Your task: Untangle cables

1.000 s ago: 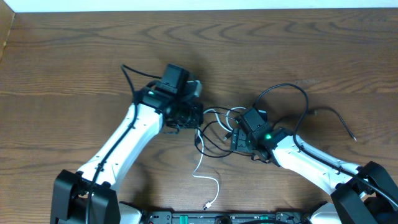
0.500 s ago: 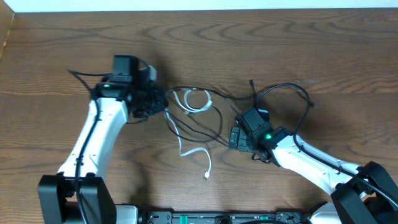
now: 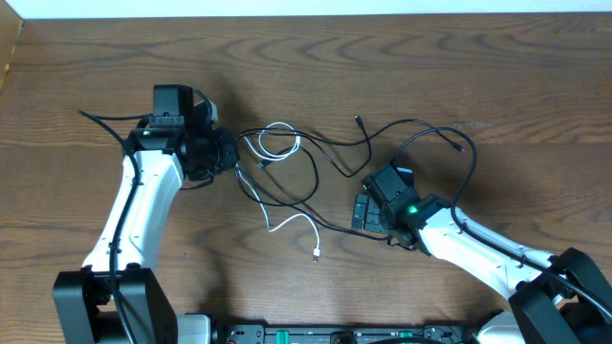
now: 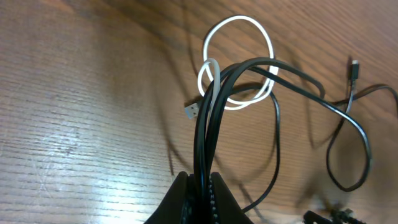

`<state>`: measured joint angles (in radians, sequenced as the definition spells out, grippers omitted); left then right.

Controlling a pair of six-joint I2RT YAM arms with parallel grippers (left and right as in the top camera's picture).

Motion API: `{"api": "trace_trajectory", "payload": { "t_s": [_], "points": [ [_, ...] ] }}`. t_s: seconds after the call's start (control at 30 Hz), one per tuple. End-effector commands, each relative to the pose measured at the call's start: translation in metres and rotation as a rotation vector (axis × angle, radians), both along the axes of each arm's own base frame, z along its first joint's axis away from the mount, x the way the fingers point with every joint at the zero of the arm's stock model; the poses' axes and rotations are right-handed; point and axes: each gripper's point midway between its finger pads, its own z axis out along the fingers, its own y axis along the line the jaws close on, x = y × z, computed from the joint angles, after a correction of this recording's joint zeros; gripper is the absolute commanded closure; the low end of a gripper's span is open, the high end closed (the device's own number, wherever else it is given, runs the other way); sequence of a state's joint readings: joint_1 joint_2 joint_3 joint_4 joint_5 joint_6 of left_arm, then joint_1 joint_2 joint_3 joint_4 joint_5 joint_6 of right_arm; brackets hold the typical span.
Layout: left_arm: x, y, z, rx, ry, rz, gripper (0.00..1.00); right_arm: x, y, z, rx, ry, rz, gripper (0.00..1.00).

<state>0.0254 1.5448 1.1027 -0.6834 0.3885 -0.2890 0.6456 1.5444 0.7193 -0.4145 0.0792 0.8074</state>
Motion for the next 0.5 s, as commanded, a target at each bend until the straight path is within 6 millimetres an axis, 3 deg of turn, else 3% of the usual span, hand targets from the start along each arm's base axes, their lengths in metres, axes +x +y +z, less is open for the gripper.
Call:
{"api": "trace_trajectory", "payload": {
  "t_s": [0.0, 0.47],
  "points": [
    [-0.009, 0.009, -0.02, 0.047, 0.04, 0.025, 0.92, 0.003, 0.0, 0.001, -0.011, -0.012, -0.011, 0.01],
    [-0.015, 0.031, -0.07, 0.171, 0.151, 0.06, 0.92, 0.003, 0.0, 0.001, -0.01, -0.012, -0.011, 0.01]
  ]
}}
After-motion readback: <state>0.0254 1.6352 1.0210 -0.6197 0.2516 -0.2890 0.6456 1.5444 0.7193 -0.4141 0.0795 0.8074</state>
